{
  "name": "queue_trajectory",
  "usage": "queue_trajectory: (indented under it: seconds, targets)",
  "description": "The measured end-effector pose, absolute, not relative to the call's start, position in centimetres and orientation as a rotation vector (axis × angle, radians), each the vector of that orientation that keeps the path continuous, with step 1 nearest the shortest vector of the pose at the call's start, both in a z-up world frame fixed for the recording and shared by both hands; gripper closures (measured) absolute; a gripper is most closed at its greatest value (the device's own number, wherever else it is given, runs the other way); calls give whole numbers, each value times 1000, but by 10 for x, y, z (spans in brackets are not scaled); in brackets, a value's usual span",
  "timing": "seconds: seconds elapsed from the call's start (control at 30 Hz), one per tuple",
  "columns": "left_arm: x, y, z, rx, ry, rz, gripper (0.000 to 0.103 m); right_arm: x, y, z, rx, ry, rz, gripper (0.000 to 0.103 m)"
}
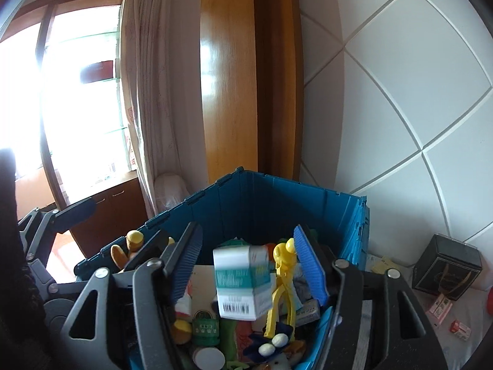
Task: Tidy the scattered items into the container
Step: 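Open both tools to drop the medicine boxes into the crate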
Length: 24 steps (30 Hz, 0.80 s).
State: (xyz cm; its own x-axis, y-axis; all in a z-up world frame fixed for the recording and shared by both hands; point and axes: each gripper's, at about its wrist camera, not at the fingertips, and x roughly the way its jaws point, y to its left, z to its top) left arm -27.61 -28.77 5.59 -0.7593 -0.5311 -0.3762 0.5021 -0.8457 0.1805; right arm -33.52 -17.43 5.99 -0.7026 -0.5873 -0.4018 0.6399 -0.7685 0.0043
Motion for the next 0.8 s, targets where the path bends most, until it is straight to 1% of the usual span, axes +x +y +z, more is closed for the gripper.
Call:
queue_trajectory:
  seconds: [0.13,0.2,0.27,0.5,0.7,0.8]
  targets:
    - [-271,-281,59,566,-113,-2527,14,-330,-156,70,469,105,-2410,38]
    - [-267,-272,59,548,-131,-2531,12,-325,-146,71,456,83,-2409,38]
    - [-262,-261,61,527,-147,-2539,2,-318,-137,70,444,71,-2409,38]
    - [-238,-225,54,459,-192,-2586,1,-298,-102,60,433,52,-2415,38]
    - [-218,-199,40,439,-144,-2604,1,-284,-66,50,433,32,-2447,38]
    - [-211,-186,32,440,-132,-2603,1,-278,-49,43,429,34,-2472,35]
